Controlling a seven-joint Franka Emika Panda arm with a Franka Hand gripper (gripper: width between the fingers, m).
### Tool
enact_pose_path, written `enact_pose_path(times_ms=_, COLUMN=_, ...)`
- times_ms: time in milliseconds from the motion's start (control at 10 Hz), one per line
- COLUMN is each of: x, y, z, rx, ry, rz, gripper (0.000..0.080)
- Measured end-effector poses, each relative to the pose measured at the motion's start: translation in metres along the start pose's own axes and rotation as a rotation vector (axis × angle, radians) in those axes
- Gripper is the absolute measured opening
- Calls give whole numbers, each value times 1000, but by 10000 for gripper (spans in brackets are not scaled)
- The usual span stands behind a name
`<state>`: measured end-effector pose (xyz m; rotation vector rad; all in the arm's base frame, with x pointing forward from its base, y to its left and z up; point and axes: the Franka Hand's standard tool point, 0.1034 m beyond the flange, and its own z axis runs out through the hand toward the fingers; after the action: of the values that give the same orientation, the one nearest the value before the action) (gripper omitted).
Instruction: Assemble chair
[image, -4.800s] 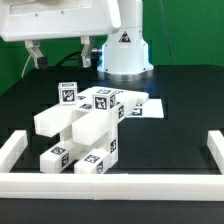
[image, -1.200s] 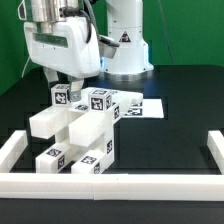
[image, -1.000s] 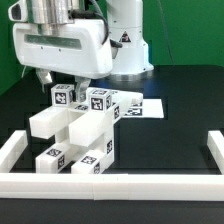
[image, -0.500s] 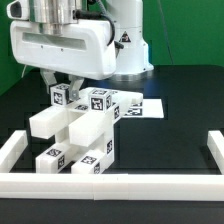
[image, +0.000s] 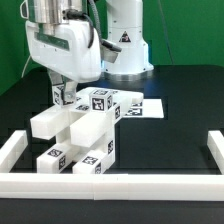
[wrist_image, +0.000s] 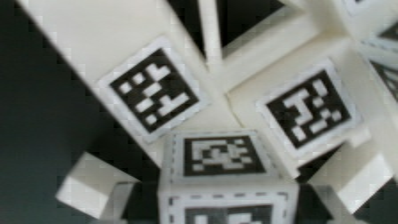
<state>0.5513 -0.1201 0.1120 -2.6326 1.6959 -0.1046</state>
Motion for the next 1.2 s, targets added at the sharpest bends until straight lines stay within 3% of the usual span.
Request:
enact_pose_path(times_ms=200, x=1, y=0, z=0, rx=14, ry=-9, rz=224, gripper=282)
enact_pose_path(times_ms=600, x=6, y=-1, z=0, rx=85, ry=-28, rz=571, gripper=284)
enact_pose_path(times_ms=900, x=6, y=-1, z=0, rx=88, ry=-26, rz=542, gripper=289)
enact_pose_path(times_ms=1000, x=4, y=-2, z=0, rx=85, ry=-26, rz=513, gripper=492)
enact_pose_path(times_ms=1100, x=0, y=-4, z=-1, rx=74, ry=-31, rz=349, gripper=492)
enact_pose_path(times_ms=1200, x=1, y=-3, z=-2, rx=76, ry=-27, rz=196, gripper=620)
